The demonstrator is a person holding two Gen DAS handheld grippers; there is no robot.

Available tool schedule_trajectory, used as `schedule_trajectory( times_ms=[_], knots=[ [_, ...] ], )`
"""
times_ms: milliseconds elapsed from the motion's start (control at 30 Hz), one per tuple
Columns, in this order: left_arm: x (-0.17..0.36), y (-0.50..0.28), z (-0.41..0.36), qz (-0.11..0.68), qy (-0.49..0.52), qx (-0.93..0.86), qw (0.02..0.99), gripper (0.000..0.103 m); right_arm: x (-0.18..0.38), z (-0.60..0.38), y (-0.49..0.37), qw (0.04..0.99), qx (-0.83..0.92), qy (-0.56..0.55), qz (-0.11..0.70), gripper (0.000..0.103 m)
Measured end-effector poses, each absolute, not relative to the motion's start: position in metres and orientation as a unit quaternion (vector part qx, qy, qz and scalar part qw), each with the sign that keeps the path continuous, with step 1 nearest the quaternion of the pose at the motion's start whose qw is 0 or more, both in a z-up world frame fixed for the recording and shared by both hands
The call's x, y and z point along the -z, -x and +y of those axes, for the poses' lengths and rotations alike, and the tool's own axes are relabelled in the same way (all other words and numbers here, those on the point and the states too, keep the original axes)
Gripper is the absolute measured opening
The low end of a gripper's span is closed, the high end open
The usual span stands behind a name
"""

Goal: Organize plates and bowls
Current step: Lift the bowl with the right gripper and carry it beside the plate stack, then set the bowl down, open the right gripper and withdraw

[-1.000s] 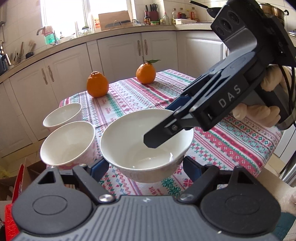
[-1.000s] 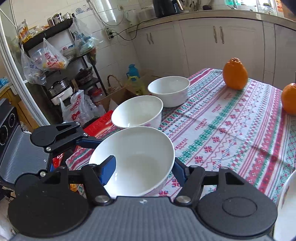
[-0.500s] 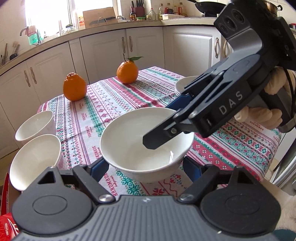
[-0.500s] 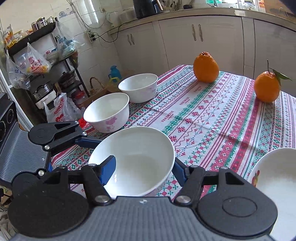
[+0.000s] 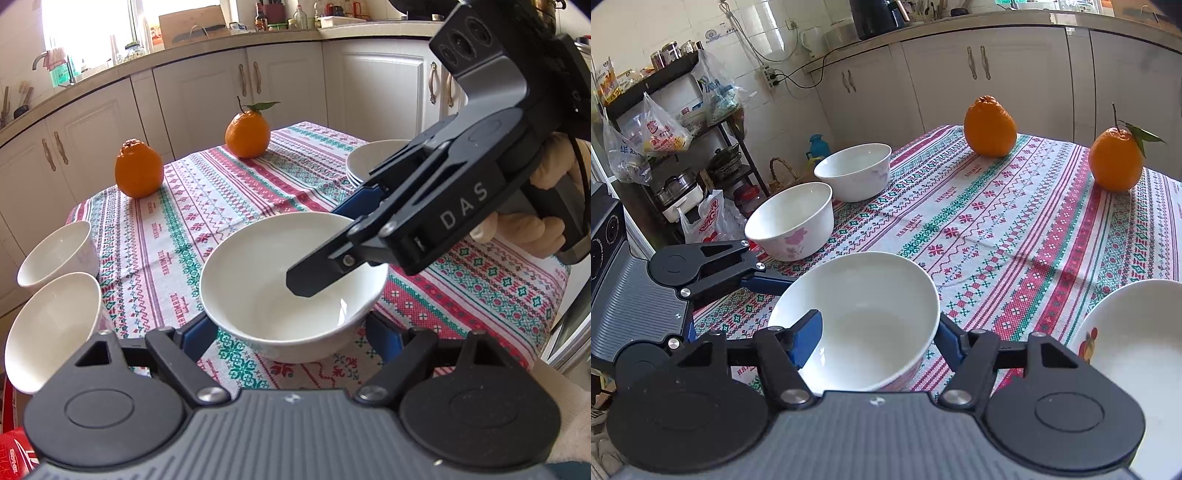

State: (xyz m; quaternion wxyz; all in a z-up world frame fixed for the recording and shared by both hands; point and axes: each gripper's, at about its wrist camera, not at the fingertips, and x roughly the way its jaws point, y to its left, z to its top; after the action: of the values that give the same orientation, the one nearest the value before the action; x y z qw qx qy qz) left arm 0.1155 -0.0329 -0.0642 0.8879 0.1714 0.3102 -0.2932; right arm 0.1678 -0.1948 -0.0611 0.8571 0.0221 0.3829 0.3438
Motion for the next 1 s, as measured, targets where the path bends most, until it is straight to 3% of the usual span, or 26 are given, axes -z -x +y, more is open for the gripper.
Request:
schedule_trajectory(
  times_ms=[100,233,433,700,1000],
  knots=[
    [0.065,-0.115,-0.033,0.310,-0.173,0.294,0.888,0.087,0.062,-0.196,-0.167,0.857,-0.346,-0.022,0.382,0.073],
    [0.063,-0.114,-0.022,0.324,-0.163,0.291,0.885,0.090,0.058,-0.196,-0.164,0.866,-0.328,0.006,0.377,0.094],
    [0.041,-0.096,0.019,0.318,-0.169,0.269,0.893,0.096,0.035,-0.189,-0.174,0.864,-0.344,0.041,0.364,0.102],
    [0.022,-0.127,0.072,0.336,-0.192,0.175,0.905,0.097,0.023,-0.153,-0.216,0.828,-0.416,0.093,0.364,0.103],
    [0.027,-0.185,0.093,0.431,-0.173,0.175,0.868,0.096,0.013,-0.134,-0.279,0.788,-0.451,0.091,0.408,0.103]
  ],
)
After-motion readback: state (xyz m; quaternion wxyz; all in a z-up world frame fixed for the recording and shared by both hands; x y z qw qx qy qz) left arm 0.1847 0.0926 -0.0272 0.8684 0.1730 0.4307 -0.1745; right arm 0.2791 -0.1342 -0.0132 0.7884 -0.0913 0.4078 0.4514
